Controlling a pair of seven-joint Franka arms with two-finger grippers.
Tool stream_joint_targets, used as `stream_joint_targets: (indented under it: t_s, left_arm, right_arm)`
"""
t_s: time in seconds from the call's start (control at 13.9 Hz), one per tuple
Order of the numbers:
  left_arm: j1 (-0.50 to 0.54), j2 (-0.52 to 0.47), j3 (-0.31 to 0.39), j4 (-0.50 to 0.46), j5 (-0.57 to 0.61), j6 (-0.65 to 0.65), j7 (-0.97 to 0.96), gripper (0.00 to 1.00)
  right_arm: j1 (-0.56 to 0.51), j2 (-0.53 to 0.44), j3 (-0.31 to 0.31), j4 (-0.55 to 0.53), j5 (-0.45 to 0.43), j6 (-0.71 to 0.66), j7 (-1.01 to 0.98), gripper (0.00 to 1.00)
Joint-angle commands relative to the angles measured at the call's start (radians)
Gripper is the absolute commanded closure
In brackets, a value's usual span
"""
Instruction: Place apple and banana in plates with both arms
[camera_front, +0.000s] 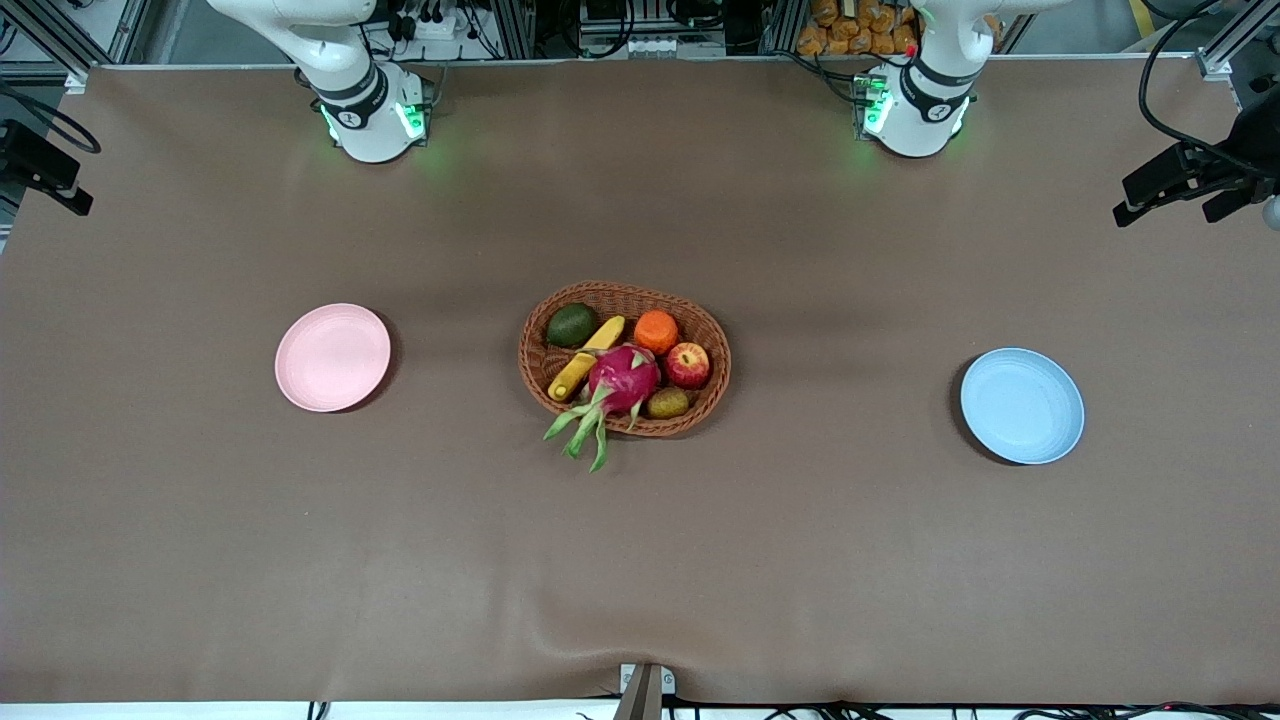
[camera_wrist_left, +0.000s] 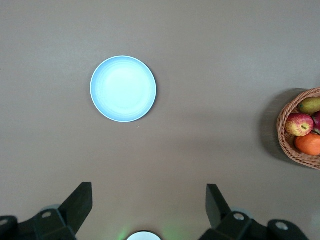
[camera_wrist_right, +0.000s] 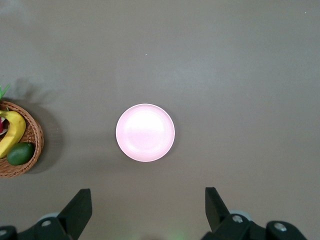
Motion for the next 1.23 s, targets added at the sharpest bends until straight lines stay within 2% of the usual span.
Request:
stream_joint_targets:
  t_s: [0.0,0.72,1.15]
  left_arm:
    - [-0.006,0.008,0.001,0.016,0.021,-0.003,0.008,0.00]
    - [0.006,0.026,0.001,0.016,0.009,-0.006,0.014,0.00]
    - [0.003,0.029,-0.001,0.011,0.009,-0.011,0.020,0.00]
  right_arm:
    - [-0.001,0.005,0.003,0.021,0.002,-0.019,0.015,0.00]
    - [-0.003,0.014,0.003,0.038,0.004,-0.010,0.015,0.00]
    - [0.000,0.122,0.004,0.039,0.001,-0.005,0.017,0.00]
